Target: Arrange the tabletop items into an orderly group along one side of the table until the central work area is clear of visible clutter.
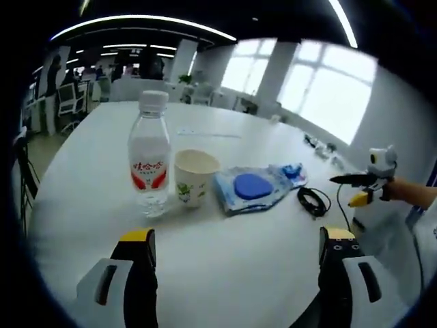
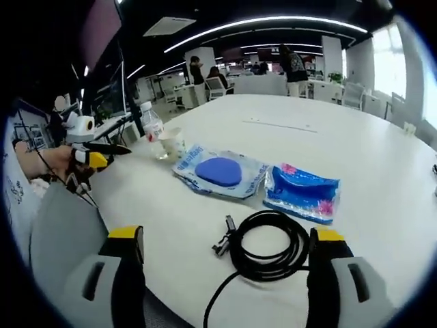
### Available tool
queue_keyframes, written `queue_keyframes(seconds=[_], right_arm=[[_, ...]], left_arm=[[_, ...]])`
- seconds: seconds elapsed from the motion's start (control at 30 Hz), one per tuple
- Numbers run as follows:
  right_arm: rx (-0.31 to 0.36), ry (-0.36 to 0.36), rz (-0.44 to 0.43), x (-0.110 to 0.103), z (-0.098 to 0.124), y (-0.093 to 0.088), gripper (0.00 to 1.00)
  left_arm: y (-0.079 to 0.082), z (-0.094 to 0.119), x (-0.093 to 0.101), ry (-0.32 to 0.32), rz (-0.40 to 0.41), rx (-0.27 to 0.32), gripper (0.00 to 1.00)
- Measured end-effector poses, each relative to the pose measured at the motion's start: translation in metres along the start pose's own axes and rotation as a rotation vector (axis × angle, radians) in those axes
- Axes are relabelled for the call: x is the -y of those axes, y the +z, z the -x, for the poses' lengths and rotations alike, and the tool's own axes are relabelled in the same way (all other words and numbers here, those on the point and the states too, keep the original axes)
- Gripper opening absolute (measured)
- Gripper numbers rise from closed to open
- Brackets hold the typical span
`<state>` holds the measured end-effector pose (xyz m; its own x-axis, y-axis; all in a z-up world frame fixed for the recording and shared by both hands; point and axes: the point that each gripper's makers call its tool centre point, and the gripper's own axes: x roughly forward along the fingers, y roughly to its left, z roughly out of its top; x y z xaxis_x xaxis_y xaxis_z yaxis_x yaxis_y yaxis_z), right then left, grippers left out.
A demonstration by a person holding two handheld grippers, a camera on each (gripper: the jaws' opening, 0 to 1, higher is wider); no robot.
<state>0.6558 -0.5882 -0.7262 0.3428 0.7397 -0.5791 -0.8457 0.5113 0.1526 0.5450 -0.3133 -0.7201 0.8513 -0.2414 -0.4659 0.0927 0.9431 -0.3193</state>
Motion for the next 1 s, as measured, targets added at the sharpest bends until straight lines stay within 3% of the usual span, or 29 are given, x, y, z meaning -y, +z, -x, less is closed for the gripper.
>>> queue_keyframes(seconds=[0.53, 1.0], right_arm=[[0.007, -0.107, -0.062, 0.013, 0.062, -0.04, 1.0], [0.05, -0.148, -0.127, 0.009, 0.091, -0.05, 1.0]], left_arm=[[-0.025, 0.039, 0.008, 0.049, 0.005, 0.027, 0.97], [-0.034, 0.044, 0.017, 0.057, 0.028, 0.056, 0.97]])
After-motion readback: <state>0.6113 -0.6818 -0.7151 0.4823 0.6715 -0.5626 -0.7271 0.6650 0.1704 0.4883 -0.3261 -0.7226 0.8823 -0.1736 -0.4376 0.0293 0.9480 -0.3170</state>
